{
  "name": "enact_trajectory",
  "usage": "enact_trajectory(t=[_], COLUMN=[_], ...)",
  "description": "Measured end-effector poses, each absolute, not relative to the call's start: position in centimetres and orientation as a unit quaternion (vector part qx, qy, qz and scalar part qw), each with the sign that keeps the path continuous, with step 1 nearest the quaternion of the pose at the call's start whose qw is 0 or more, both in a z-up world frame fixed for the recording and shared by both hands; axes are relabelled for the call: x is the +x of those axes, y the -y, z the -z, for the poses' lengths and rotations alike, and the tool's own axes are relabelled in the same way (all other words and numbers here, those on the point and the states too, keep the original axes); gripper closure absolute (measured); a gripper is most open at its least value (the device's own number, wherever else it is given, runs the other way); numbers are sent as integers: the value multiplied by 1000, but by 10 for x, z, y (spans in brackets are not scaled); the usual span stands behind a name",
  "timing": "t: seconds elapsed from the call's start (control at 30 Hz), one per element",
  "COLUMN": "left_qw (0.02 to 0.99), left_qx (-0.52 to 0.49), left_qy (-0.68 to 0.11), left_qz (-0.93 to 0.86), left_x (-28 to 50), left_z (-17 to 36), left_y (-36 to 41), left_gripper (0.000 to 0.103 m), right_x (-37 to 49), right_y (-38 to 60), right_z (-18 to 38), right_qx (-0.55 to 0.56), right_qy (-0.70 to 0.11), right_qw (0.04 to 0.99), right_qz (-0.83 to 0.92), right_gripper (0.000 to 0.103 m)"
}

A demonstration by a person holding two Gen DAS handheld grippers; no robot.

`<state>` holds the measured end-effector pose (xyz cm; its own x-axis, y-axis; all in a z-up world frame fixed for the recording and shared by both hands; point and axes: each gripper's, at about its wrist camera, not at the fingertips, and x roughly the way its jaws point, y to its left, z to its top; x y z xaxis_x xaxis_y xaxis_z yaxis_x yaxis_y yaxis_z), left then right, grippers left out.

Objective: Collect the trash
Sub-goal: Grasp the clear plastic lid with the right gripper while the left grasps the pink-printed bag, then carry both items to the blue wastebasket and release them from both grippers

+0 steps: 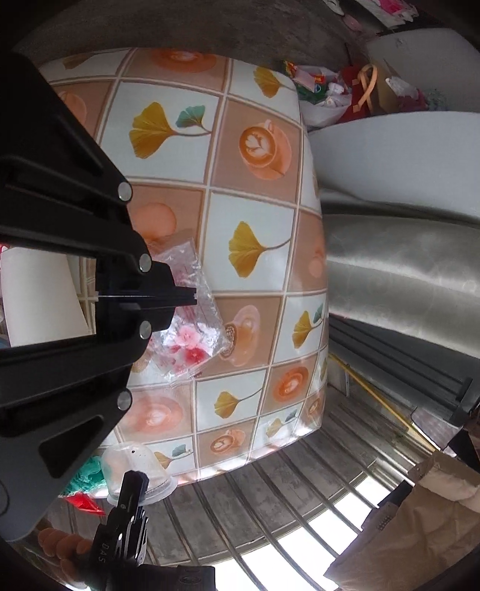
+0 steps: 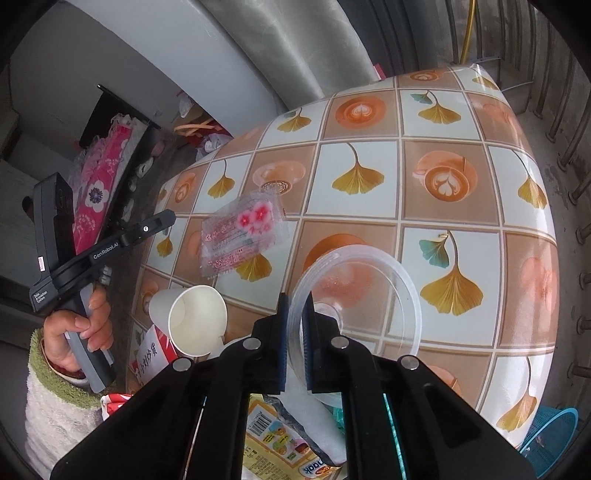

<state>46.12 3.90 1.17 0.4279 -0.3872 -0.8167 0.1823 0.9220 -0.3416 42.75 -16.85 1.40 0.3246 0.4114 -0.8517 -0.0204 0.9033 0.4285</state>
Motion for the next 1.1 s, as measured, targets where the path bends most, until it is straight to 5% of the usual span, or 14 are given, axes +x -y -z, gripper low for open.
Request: enact_trajectory(t=[0.03,0.13,0.4,0.6,0.9,1.0,1.03,1.1], left_qw=[834,824,805,766,772,772,770,772], left_qx=[-101,-59,203,262,174,170,167,164], left_qy=[-514,-536,-505,-538,-548,-546,-550,-549], left_qz=[173,171,234,235,270,278,278,276], left_x=[463,463,448,457,470,468,469,469], left_z=[-10,1,16,43,44,41,41,41], left_y=[-36,-24,54,72,49,52,52,52], left_gripper=[101,40,31,30,67,87,103,103], right_x=[428,427,433,435,437,436,437,436], right_y=[168,167,175,182,185,184,184,184], right_z=[-14,-11,-2,5,9,9,9,9], right_qx=[172,174,188,202,216,218,218,219], right_qy=[-565,-567,-574,-577,-574,-573,-572,-571], right_qw=[795,794,787,781,777,777,777,777], right_qz=[-135,-132,-126,-129,-142,-144,-145,-146], right_gripper=[95,96,95,95,95,95,95,95])
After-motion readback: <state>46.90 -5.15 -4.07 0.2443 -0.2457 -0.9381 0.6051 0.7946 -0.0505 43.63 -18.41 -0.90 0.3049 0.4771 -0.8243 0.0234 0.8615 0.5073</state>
